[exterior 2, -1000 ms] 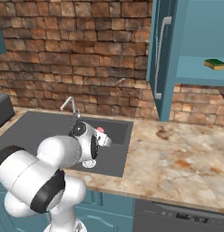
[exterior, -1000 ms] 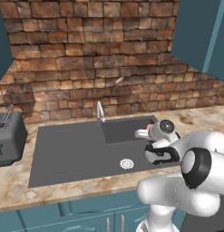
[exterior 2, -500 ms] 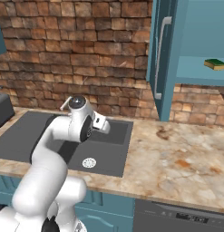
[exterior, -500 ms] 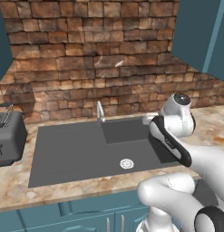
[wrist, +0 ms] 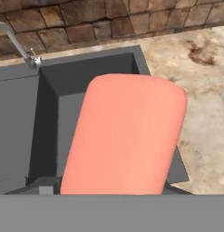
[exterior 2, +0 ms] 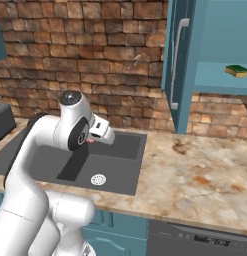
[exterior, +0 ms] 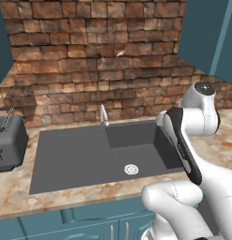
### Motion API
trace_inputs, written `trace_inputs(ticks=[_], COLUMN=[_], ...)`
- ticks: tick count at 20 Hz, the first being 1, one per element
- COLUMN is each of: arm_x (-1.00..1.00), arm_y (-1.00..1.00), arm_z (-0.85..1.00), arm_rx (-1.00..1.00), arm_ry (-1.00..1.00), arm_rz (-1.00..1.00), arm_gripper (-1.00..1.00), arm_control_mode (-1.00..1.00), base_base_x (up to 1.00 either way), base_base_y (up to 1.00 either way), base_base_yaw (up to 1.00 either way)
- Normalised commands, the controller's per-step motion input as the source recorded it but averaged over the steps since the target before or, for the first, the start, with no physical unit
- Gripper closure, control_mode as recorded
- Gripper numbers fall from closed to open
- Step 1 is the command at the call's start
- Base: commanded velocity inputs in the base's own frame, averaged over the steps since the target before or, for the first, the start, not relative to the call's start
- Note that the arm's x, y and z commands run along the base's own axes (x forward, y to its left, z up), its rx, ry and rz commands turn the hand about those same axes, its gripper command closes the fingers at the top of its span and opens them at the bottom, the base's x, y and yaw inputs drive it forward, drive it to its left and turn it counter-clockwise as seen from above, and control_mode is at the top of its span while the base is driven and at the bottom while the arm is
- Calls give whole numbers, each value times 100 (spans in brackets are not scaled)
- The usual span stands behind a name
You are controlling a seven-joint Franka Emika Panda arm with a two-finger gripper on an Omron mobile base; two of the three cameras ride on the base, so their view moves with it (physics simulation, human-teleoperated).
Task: Pick up the sponge and bar soap from the sink, and place them back in the cabinet, and close the cabinet doors.
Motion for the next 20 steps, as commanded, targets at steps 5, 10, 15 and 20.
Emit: trace_inputs(ticks=[5,10,15,20], arm_x=[-42,-58,-55,-51], arm_y=[0,0,3,18], arm_z=[49,45,36,35], arm_rx=[-1,0,-1,-5], arm_ry=[3,5,1,0], arm_rz=[1,1,9,15], arm_gripper=[100,100,100,100], arm_control_mode=[-100,-100,-100,-100], base_base_x=[0,0,0,0], base_base_y=[0,0,0,0], base_base_yaw=[0,0,0,0])
